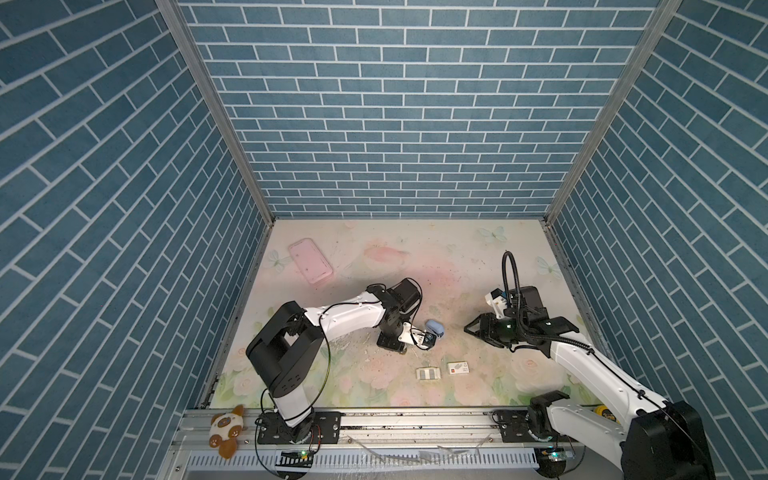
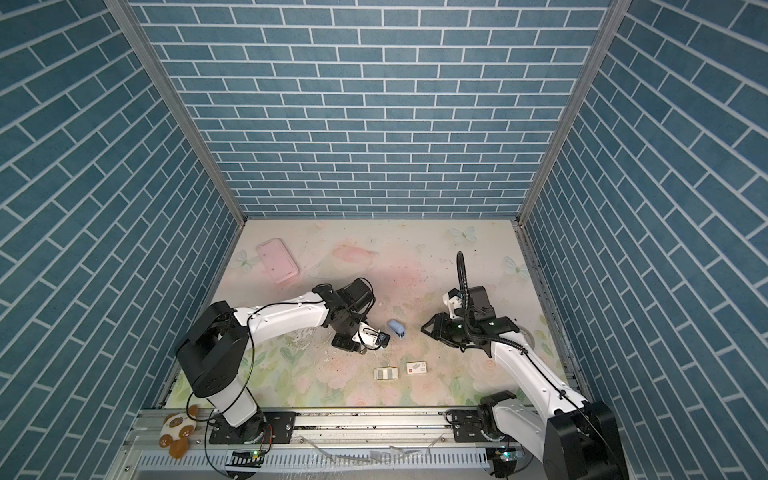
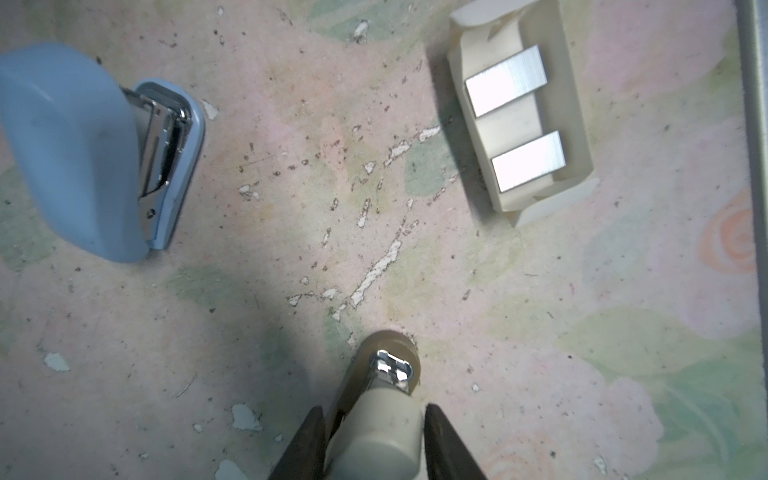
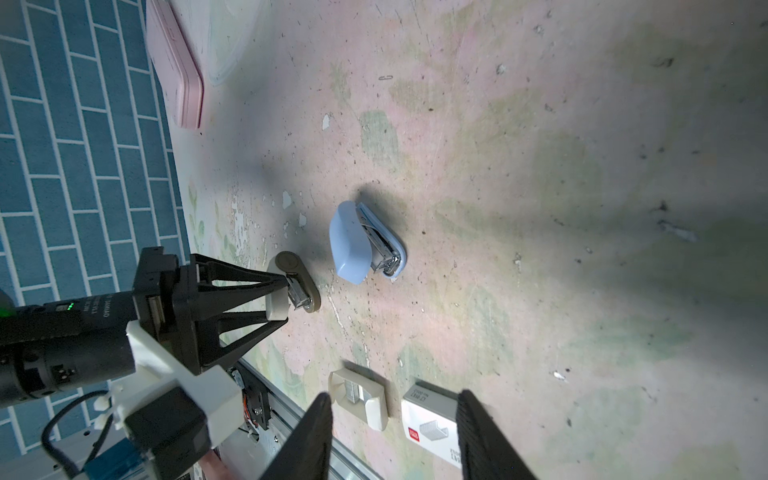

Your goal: Load the staples into the stapler

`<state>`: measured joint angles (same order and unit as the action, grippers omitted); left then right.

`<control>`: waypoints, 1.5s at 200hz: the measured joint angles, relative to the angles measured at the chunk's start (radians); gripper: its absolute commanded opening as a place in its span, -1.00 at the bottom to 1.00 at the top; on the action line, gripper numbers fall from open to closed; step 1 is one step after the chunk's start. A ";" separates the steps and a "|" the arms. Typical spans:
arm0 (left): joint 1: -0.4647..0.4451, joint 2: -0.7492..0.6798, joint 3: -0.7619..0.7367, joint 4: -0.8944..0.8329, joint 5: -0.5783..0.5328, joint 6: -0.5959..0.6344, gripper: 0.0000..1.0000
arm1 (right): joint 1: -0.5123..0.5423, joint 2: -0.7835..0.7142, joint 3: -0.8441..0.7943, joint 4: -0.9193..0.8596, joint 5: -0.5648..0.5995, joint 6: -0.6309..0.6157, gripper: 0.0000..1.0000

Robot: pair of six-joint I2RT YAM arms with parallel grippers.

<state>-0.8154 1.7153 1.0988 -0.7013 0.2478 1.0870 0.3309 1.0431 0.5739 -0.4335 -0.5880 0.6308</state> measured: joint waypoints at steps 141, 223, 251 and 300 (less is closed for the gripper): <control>0.000 0.002 0.014 -0.024 0.005 -0.073 -0.69 | 0.000 0.000 0.027 -0.021 -0.024 -0.001 -0.02; 0.000 -0.025 0.205 -0.090 0.069 -0.225 -0.74 | 0.093 0.036 0.154 -0.055 -0.134 0.003 -0.15; 0.000 -0.037 0.253 -0.108 0.098 -0.274 -0.74 | 0.127 0.075 0.157 -0.016 -0.139 0.035 -0.15; 0.000 -0.063 0.298 -0.125 0.134 -0.342 -0.75 | 0.176 0.154 0.170 0.052 -0.137 0.060 -0.17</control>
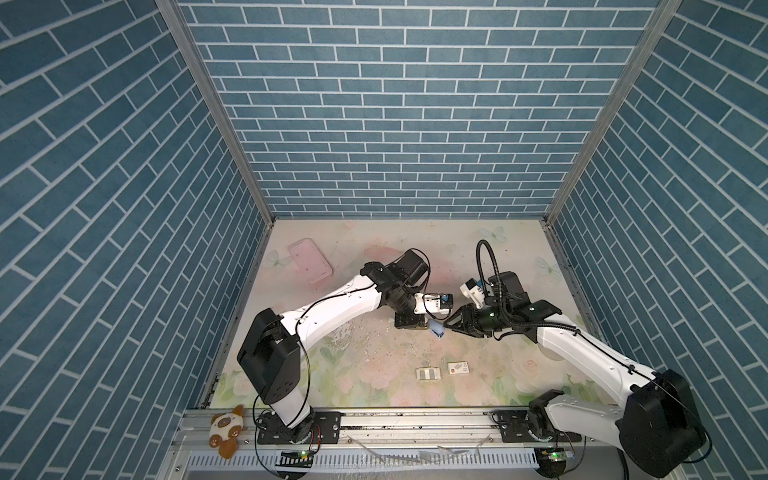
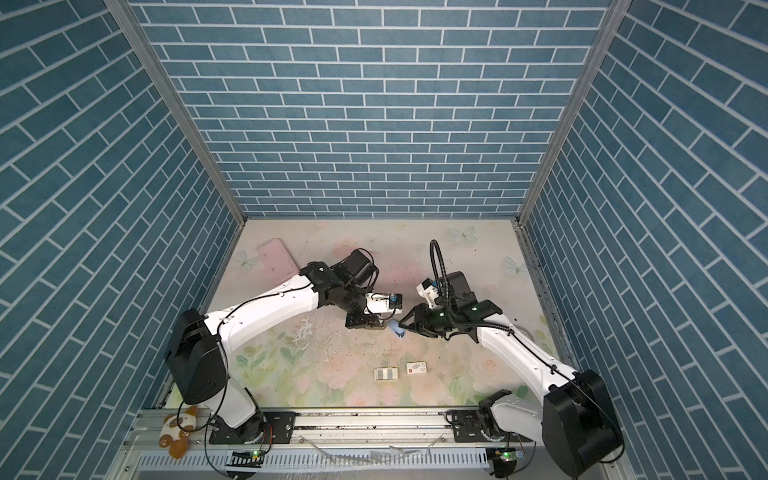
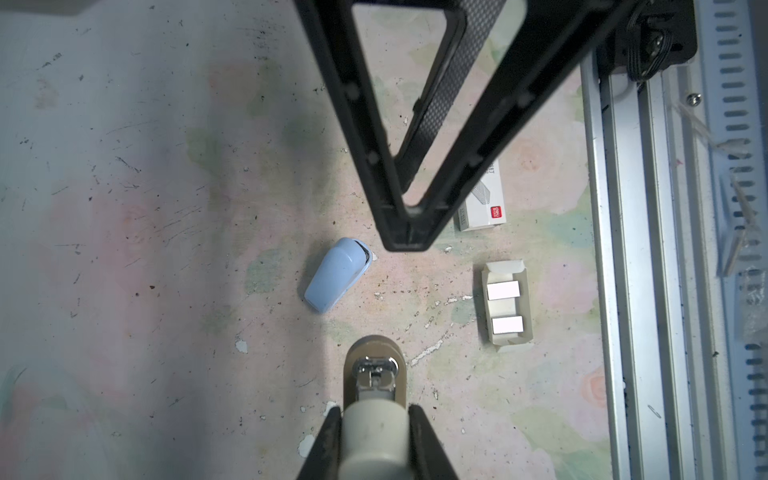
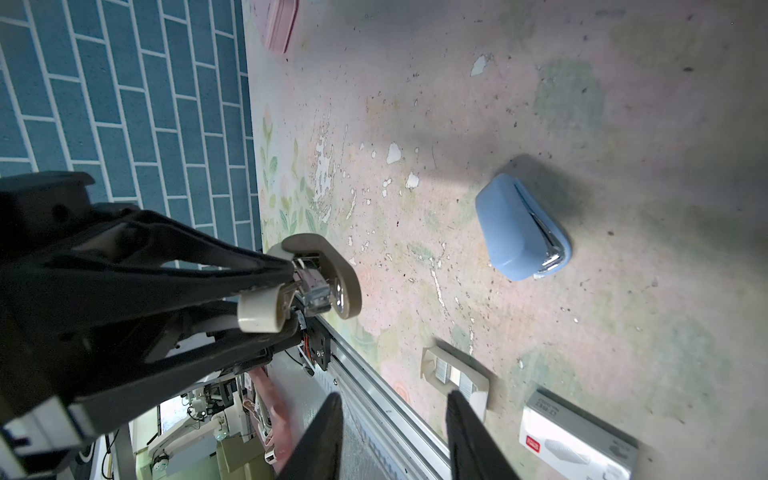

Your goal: Load the staples into the stapler

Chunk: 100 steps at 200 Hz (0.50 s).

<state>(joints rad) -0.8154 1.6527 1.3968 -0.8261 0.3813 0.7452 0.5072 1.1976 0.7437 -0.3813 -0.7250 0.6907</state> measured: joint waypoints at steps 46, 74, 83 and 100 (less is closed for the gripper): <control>0.000 -0.003 0.010 -0.009 0.019 -0.035 -0.76 | 0.021 0.054 0.019 0.058 -0.002 0.019 -0.24; 0.000 -0.003 0.030 -0.014 0.028 -0.047 -0.79 | 0.034 0.090 0.026 0.097 -0.006 0.031 -0.32; 0.000 -0.003 0.040 -0.014 0.029 -0.050 -0.79 | 0.039 0.107 0.032 0.105 -0.009 0.038 -0.34; 0.000 -0.003 0.054 -0.014 0.029 -0.055 -0.79 | 0.044 0.125 0.037 0.119 -0.011 0.039 -0.34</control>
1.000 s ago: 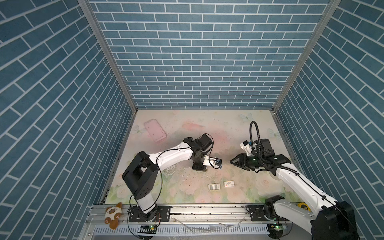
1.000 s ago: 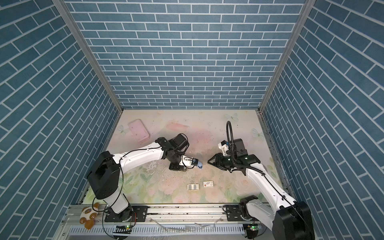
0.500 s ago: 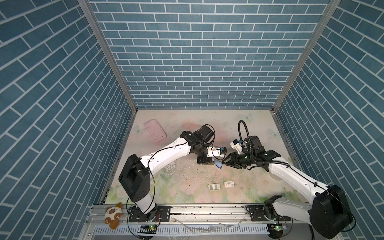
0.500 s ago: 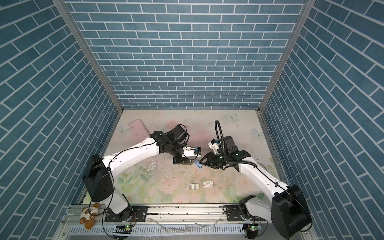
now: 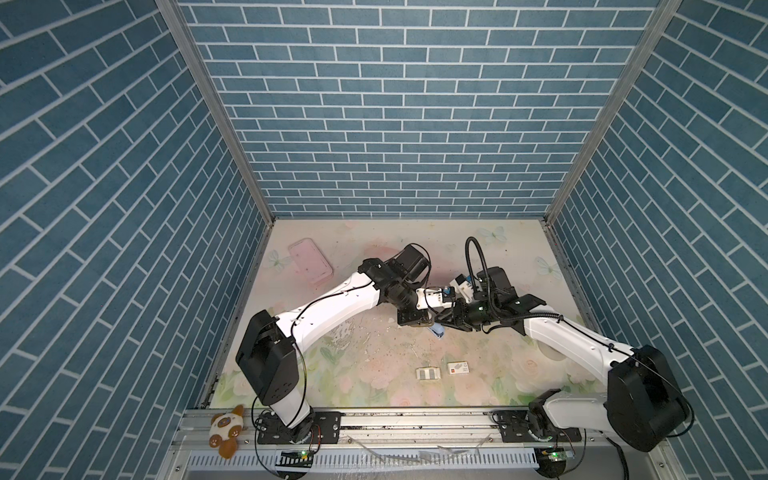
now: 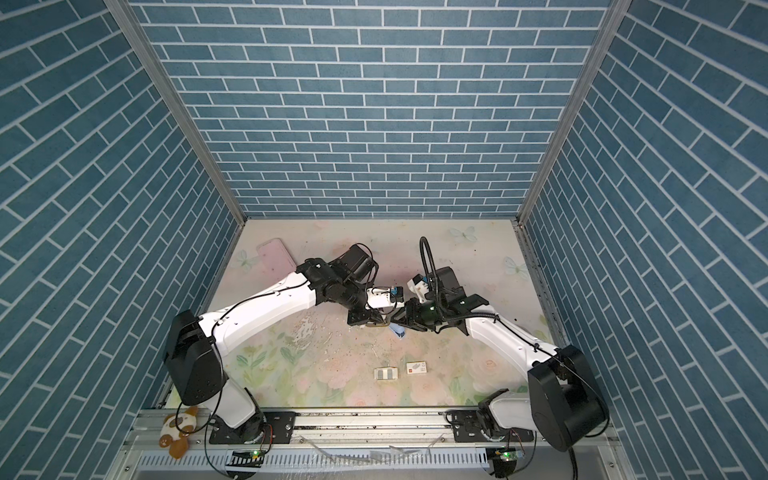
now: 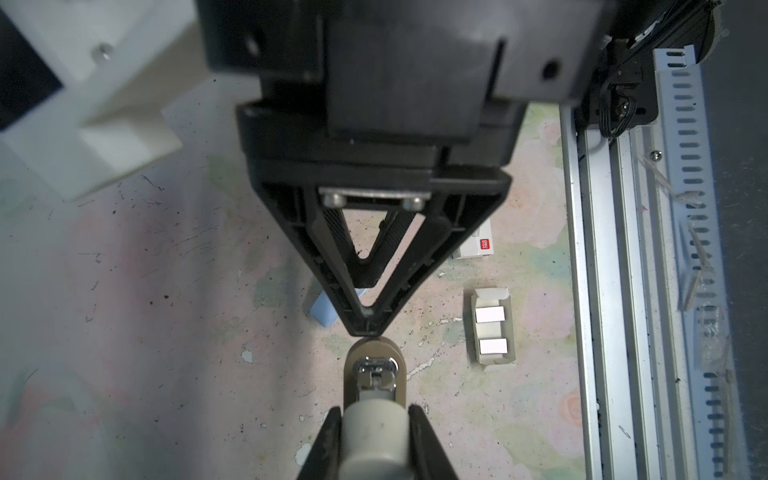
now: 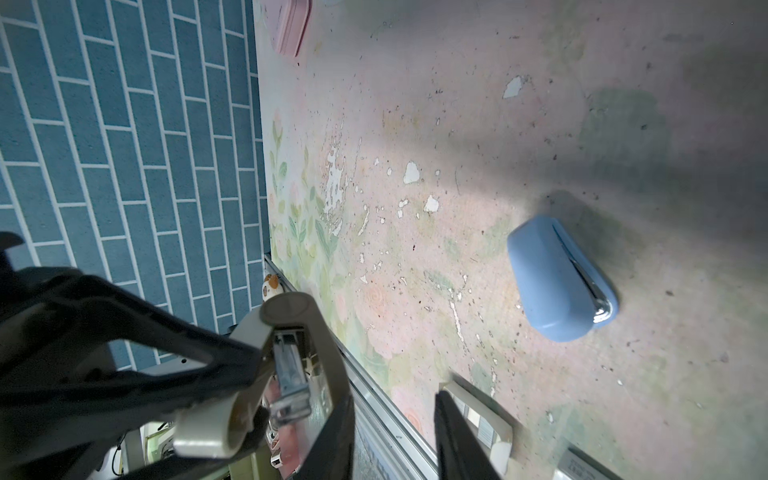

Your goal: Load the staples into the stapler

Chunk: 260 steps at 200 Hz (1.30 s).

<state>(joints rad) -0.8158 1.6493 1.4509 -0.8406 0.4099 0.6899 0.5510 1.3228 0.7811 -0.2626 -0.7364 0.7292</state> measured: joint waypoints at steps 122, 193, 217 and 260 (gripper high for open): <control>-0.001 0.000 -0.021 0.023 -0.029 0.023 -0.80 | 0.007 -0.031 0.047 -0.068 0.033 -0.005 -0.33; -0.003 0.000 -0.029 0.031 -0.039 0.027 -0.80 | 0.016 -0.018 0.046 -0.054 0.017 -0.004 -0.35; -0.006 0.000 -0.028 0.031 -0.036 0.024 -0.80 | 0.024 0.005 0.047 -0.051 0.014 -0.004 -0.38; -0.009 0.000 -0.012 0.029 -0.020 0.013 -0.81 | 0.027 0.018 0.046 -0.043 0.013 -0.003 -0.49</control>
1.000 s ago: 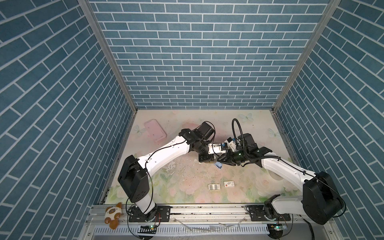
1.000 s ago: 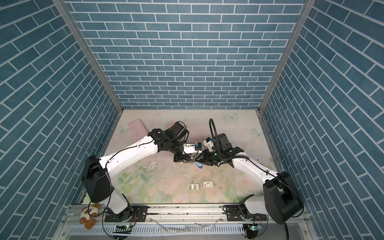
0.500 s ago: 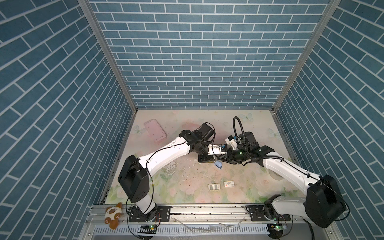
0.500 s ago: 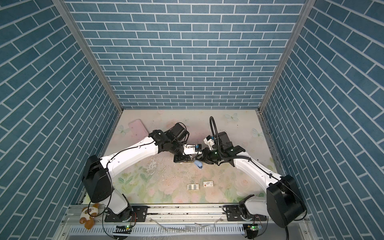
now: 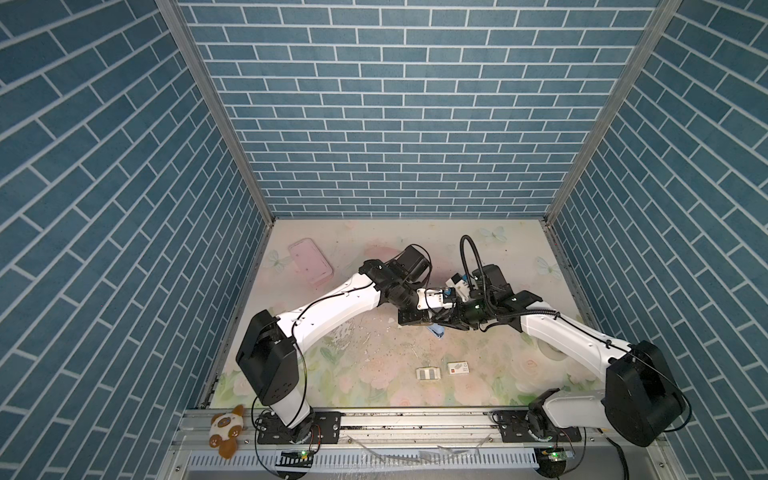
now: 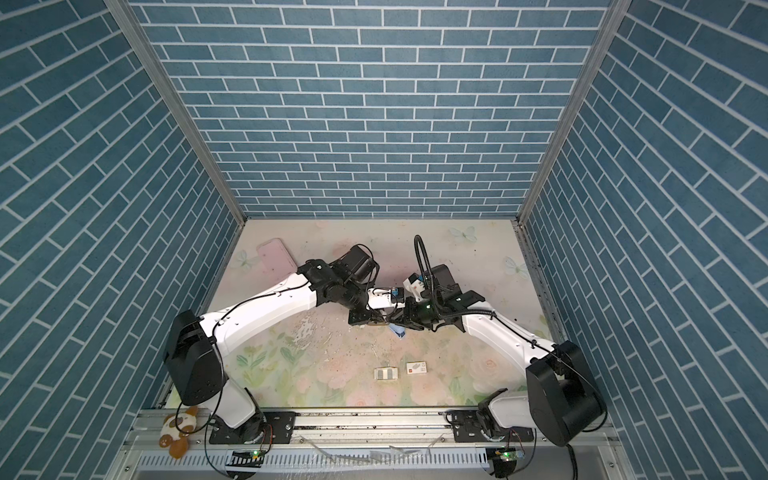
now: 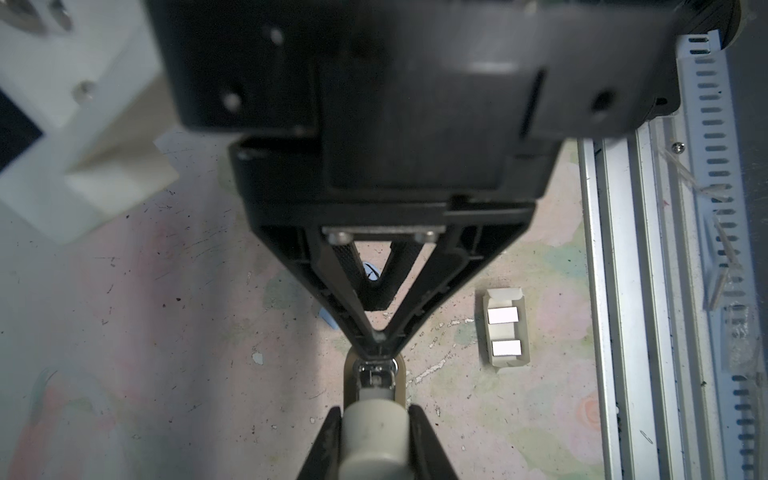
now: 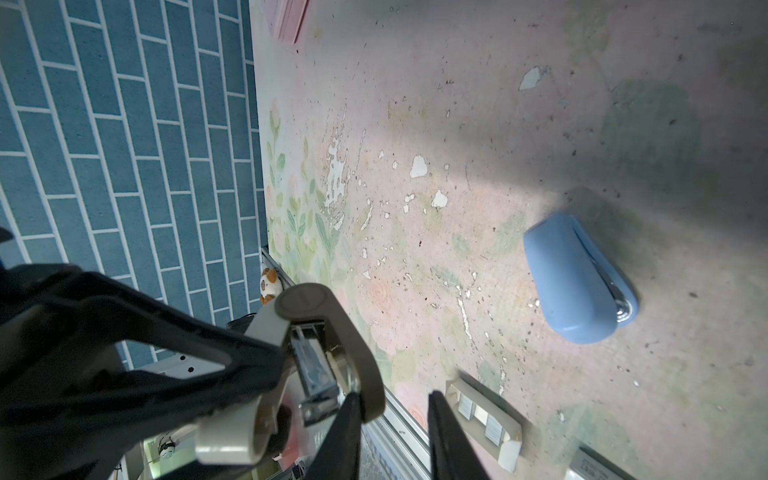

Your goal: Load the staples into the stapler

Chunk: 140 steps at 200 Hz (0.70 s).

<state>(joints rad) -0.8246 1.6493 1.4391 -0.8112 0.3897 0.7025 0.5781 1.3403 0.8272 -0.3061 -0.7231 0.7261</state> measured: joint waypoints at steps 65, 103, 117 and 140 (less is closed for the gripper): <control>0.000 0.000 0.037 -0.012 0.024 -0.029 -0.84 | 0.000 0.010 0.000 0.016 -0.008 0.001 -0.64; 0.000 0.000 0.061 -0.021 0.027 -0.053 -0.85 | 0.000 0.010 -0.003 0.042 -0.008 0.003 -0.64; 0.000 0.000 0.069 -0.022 0.029 -0.063 -0.85 | 0.000 0.010 -0.009 0.059 -0.008 0.011 -0.64; 0.000 0.000 0.082 -0.021 0.042 -0.083 -0.86 | 0.000 0.010 -0.026 0.096 -0.010 0.027 -0.64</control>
<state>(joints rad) -0.8249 1.6493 1.5211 -0.8326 0.4313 0.6197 0.5785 1.3502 0.8013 -0.2104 -0.7330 0.7528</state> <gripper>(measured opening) 0.261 0.182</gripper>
